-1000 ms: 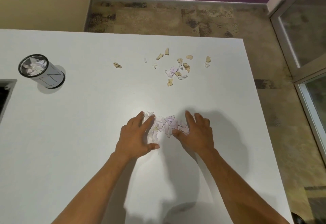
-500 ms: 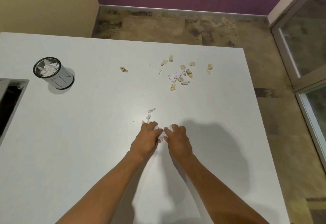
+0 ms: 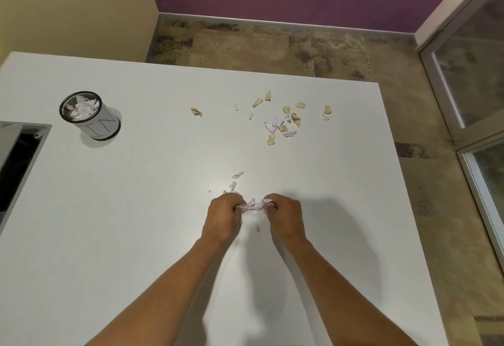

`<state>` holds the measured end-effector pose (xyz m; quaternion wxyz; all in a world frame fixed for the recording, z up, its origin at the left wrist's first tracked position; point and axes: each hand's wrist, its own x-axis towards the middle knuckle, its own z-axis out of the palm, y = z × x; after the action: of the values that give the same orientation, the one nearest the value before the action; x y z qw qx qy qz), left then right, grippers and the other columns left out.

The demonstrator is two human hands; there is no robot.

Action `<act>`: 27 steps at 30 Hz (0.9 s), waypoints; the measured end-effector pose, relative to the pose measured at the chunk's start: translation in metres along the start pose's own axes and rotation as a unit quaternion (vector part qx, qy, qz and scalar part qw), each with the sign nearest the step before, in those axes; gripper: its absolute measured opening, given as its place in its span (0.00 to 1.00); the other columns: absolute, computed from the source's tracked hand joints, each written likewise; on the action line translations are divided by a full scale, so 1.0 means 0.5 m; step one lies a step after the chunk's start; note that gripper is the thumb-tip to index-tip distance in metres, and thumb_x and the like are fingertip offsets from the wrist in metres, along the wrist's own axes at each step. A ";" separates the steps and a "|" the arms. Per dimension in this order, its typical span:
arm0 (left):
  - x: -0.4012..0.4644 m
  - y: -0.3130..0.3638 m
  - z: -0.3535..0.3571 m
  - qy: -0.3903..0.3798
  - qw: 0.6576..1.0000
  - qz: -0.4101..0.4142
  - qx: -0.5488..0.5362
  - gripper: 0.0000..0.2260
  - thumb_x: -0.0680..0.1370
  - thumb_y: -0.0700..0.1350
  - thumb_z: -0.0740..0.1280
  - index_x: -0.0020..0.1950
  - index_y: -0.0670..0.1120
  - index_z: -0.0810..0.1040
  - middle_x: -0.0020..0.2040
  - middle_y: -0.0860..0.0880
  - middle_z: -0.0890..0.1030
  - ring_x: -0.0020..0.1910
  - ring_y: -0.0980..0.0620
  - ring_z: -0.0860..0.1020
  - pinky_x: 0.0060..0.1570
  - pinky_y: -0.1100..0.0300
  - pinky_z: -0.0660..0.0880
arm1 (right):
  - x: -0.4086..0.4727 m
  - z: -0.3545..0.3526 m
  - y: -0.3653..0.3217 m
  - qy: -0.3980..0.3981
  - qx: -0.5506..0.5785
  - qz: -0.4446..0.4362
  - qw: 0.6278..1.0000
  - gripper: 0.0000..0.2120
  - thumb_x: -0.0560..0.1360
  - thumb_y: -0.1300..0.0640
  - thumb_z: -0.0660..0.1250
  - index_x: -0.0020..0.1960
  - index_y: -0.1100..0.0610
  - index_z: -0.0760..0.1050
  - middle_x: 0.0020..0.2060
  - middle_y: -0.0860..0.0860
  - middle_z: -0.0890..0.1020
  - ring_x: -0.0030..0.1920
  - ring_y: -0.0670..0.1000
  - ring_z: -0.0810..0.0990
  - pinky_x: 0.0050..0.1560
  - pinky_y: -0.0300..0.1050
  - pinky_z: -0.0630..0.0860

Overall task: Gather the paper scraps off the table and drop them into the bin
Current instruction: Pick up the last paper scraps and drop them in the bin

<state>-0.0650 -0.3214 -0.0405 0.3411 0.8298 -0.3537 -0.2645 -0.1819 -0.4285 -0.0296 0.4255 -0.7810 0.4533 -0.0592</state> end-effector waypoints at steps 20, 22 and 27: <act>0.063 -0.110 -0.389 0.209 0.912 -0.198 -0.290 0.10 0.68 0.37 0.78 0.37 0.51 0.83 0.37 0.55 0.85 0.33 0.62 0.81 0.33 0.71 0.74 | -0.007 0.110 -0.207 -0.075 0.479 0.119 0.867 0.09 0.76 0.65 0.69 0.50 0.71 0.76 0.37 0.62 0.78 0.34 0.57 0.77 0.36 0.47 0.74; 0.086 -0.128 -0.445 0.242 0.910 -0.198 -0.271 0.11 0.68 0.37 0.78 0.37 0.52 0.82 0.37 0.54 0.84 0.31 0.59 0.80 0.31 0.71 0.73 | -0.004 0.128 -0.228 -0.075 0.490 0.116 0.860 0.09 0.75 0.67 0.69 0.51 0.72 0.75 0.37 0.62 0.77 0.35 0.56 0.77 0.35 0.47 0.74; 0.155 -0.165 -0.567 0.299 0.915 -0.193 -0.192 0.11 0.68 0.39 0.78 0.34 0.53 0.80 0.37 0.54 0.82 0.38 0.53 0.80 0.38 0.67 0.76 | 0.004 0.165 -0.267 -0.054 0.455 0.114 0.881 0.06 0.75 0.65 0.70 0.50 0.66 0.80 0.39 0.59 0.83 0.37 0.55 0.82 0.38 0.45 0.81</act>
<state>0.2087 -0.2308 0.0596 0.5260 0.8408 -0.0106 -0.1278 -0.0537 -0.3492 0.0136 0.7618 -0.4460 0.4388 -0.1678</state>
